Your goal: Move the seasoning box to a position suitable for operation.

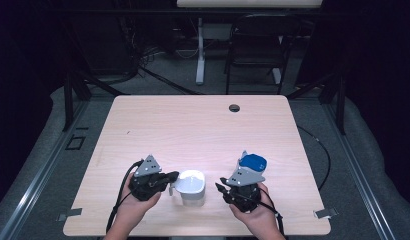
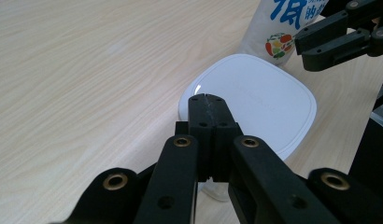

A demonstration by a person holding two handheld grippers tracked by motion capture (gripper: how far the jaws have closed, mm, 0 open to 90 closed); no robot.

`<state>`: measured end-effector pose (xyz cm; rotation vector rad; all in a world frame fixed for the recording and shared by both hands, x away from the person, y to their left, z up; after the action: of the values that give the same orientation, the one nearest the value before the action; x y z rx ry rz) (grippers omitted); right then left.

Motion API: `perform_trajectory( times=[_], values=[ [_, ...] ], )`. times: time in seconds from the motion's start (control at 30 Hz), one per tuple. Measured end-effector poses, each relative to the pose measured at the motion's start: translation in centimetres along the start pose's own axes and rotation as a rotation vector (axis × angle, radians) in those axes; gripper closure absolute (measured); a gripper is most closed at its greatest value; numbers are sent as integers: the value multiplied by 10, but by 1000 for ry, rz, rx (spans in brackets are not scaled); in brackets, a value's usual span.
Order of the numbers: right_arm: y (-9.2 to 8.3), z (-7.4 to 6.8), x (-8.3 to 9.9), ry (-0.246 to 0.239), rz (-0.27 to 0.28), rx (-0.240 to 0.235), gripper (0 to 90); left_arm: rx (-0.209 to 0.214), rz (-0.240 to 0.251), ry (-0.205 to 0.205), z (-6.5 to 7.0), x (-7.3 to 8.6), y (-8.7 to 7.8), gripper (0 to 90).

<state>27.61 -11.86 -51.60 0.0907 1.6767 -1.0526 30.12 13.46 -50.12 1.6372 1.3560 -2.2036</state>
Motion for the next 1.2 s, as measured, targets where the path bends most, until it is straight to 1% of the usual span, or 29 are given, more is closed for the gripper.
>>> perform_trajectory(
  times=[0.03, 0.07, 0.1, 0.2, 0.3, 0.53, 0.67, 1.0, 1.2],
  values=[
    [0, -1, 0, -5, -5, 6, 847, 0, -3, 3, 0, 0, 0, 900],
    [0, -1, 0, -5, -5, 6, 847, 0, -3, 3, 0, 0, 0, 900],
    [0, -1, 0, -5, -5, 4, 900, -3, -3, 6, 1, 0, 0, 900],
    [0, -1, 0, -10, -9, 2, 900, -4, -6, 14, 2, 0, 0, 900],
    [1, -1, 0, -12, -18, -3, 900, -1, -6, 12, 2, 0, -1, 900],
    [0, -1, -1, -19, -20, -4, 900, -8, -3, 17, 3, 1, -1, 900],
    [0, -2, -3, -15, -16, -7, 900, -4, -3, 13, 2, 1, -1, 900],
    [1, -4, -5, -23, -16, -19, 900, -1, 0, 5, 2, 1, -1, 900],
    [5, -8, -7, -34, -17, -31, 900, 1, 1, 3, 1, 1, -1, 900]
  ],
)
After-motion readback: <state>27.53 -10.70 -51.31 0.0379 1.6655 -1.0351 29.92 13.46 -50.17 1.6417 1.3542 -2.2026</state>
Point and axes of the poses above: each handheld gripper's, and its own axes: y roughly forward along the jaws, x roughly out of its underside, z roughly to its right, the point moved 3 cm from there along y, roughly forward along the jaws, and after that the axes turned 5 degrees about -x, right-handed, at the moved point
